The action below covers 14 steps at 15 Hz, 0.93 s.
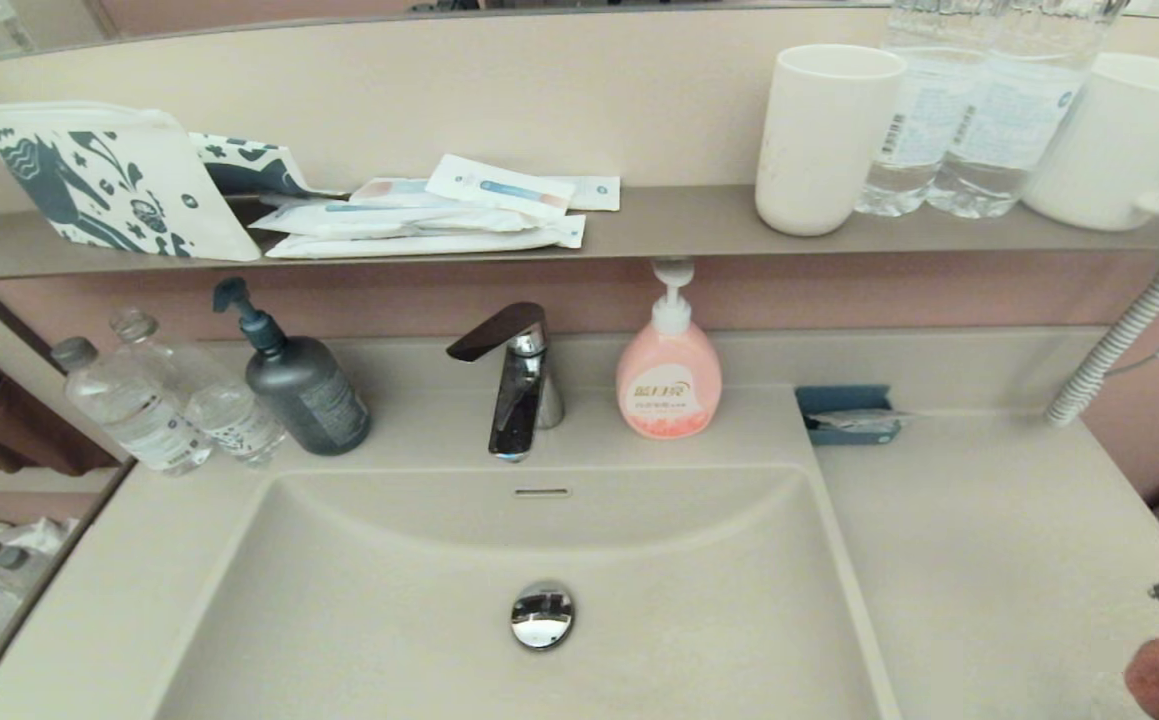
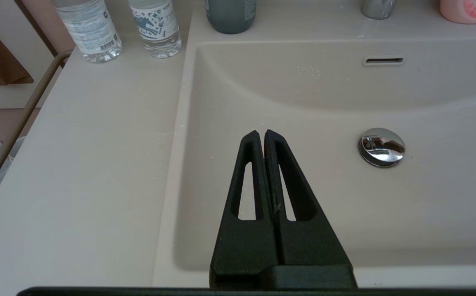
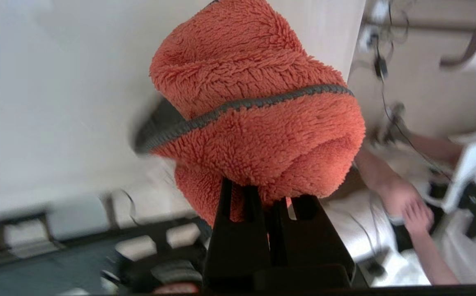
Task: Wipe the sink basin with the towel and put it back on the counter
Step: Wipe the sink
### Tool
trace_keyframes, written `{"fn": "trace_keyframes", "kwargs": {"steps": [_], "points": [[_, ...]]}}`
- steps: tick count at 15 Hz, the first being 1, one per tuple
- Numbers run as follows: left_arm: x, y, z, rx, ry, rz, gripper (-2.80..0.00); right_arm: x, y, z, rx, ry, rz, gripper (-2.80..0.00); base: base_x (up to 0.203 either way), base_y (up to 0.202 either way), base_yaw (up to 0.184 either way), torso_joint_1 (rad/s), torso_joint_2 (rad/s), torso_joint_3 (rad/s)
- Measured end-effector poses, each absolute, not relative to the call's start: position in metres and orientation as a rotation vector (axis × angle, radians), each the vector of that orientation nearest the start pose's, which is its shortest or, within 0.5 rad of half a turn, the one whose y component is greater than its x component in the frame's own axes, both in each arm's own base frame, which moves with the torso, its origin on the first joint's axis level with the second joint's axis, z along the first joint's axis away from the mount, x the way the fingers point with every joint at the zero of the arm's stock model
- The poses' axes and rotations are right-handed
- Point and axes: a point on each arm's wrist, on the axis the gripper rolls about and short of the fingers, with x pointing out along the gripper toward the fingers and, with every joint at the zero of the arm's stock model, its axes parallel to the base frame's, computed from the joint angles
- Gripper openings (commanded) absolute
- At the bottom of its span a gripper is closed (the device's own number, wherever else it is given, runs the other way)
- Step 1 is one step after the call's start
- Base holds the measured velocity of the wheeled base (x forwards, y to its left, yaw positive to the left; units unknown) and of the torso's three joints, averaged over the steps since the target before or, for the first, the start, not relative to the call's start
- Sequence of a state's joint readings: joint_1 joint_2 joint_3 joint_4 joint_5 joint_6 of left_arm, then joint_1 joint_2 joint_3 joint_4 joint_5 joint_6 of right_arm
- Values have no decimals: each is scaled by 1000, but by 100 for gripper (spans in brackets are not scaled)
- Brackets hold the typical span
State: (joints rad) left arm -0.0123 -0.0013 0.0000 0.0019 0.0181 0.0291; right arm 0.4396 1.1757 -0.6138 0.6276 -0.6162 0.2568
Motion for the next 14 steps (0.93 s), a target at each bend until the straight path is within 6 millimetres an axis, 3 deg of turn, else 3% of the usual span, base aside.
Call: {"fn": "trace_keyframes", "kwargs": {"steps": [2, 5, 14], "points": [[-23, 1, 75, 29, 1, 6, -280, 97, 30, 140, -369, 1005, -294, -280, 0, 0, 0, 0, 0, 0], [-23, 1, 75, 29, 0, 6, -280, 106, 30, 125, -326, 969, -314, -280, 0, 0, 0, 0, 0, 0], [-23, 1, 75, 29, 1, 5, -280, 183, 47, 80, -186, 944, -307, -280, 0, 0, 0, 0, 0, 0]]}}
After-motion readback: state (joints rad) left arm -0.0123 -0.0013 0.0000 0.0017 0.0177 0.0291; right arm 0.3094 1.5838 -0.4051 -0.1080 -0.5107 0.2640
